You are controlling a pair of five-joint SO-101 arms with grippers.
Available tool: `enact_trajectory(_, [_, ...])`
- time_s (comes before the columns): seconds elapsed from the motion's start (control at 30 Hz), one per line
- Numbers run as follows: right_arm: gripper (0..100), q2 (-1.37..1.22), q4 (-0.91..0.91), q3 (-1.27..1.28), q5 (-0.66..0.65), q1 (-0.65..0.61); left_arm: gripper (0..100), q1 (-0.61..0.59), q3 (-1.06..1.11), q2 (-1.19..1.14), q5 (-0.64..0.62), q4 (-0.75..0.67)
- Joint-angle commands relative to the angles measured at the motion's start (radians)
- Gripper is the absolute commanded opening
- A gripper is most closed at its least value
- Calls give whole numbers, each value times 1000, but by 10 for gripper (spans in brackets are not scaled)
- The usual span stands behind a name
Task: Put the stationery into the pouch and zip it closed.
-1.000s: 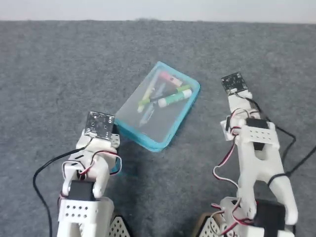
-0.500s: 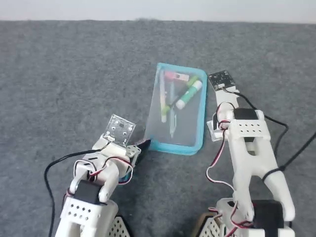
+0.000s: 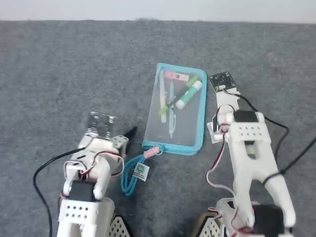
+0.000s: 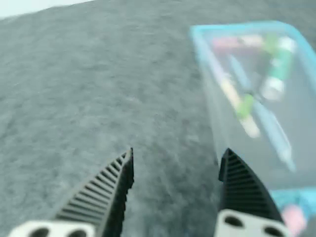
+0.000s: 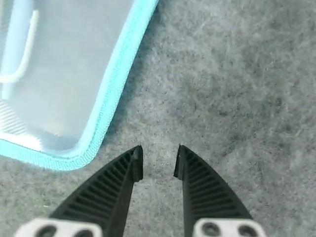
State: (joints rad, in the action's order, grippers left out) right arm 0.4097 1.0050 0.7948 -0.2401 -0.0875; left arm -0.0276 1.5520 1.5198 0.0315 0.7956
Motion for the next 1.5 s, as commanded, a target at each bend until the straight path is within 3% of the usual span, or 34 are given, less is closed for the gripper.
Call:
enact_trajectory(0.0, [99,168,-61,87,8,-5,269,-26,-28,161,-44,-12])
enact_trajectory(0.17, [84,355,-67,204,6,-1,268,-29,44,321,-44,5])
enact_trajectory(0.27, [6,455,-68,275,6,1,266,-32,53,290,-48,-34])
enact_trajectory(0.63, [23,849,-59,569,5,7,265,-23,82,304,-43,-48])
enact_trajectory(0.77, [24,1032,-56,674,5,10,265,-31,137,301,-44,-132])
enact_trajectory(1.03, [27,1415,85,818,5,122,266,-213,134,296,-43,176])
enact_trajectory(1.23, [25,1383,97,890,5,140,265,-356,134,295,-44,249])
enact_trajectory(1.47, [23,1372,99,890,5,142,266,-370,134,298,-46,462])
